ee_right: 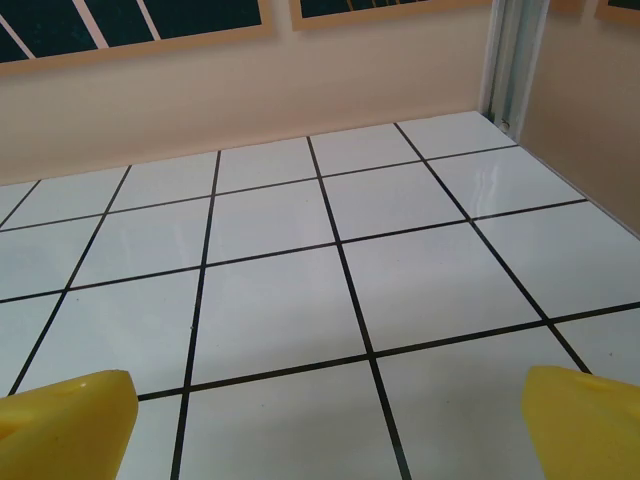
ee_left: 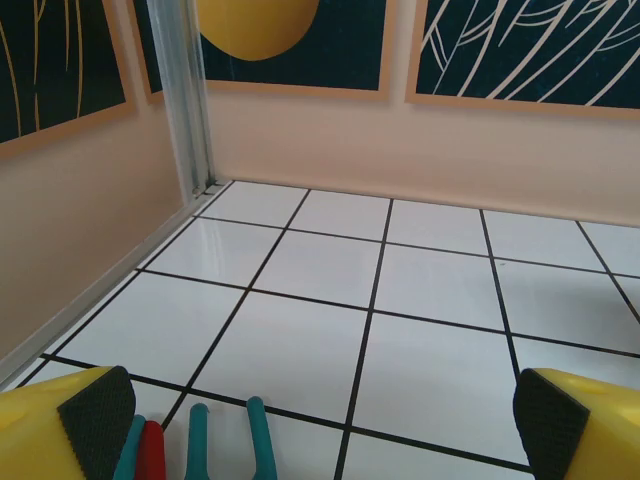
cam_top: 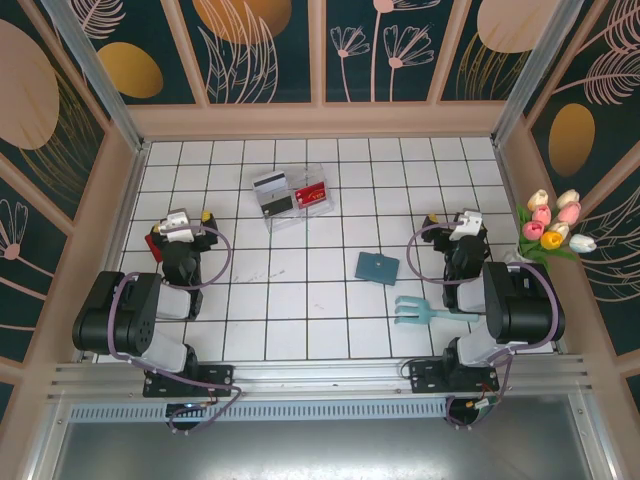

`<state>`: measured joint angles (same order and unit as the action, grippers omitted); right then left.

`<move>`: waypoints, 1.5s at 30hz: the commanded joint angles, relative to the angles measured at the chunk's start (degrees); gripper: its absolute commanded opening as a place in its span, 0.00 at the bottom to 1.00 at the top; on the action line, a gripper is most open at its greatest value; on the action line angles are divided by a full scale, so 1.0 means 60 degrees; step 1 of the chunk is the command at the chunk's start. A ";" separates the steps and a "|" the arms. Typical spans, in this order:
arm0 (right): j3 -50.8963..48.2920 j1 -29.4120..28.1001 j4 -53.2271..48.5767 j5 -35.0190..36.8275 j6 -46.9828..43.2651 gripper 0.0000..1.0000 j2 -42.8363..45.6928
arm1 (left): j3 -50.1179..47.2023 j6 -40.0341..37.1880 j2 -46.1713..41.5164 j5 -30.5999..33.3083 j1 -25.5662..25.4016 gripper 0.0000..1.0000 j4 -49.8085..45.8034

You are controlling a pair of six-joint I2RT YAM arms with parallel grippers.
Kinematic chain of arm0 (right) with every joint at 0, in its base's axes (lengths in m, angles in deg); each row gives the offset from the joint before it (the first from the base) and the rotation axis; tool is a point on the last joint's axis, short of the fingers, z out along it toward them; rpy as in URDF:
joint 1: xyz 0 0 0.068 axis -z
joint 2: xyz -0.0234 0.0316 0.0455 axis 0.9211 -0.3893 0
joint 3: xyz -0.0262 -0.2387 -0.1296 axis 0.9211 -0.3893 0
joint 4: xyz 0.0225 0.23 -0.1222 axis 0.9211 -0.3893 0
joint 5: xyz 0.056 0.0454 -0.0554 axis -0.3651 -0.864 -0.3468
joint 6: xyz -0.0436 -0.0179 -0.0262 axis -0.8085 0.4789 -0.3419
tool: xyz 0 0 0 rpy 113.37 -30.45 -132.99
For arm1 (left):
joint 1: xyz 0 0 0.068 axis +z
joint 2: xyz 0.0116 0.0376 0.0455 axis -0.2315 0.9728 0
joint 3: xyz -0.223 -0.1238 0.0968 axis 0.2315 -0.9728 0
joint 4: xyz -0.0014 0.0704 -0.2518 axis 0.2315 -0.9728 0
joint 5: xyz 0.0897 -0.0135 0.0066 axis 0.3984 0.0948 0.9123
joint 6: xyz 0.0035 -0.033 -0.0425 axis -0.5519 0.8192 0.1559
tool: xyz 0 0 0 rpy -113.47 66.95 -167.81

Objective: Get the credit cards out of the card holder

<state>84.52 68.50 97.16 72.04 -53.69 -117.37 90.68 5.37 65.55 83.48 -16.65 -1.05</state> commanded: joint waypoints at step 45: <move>0.4064 -0.2731 -0.9293 0.1735 0.2199 0.99 0.3478 | 0.4005 0.3735 -0.3386 -0.1451 0.0083 0.99 -0.9898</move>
<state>104.71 53.29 54.45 80.57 -47.81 -97.96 110.00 21.21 45.25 81.93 -16.59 -46.25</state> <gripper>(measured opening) 0.990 0.986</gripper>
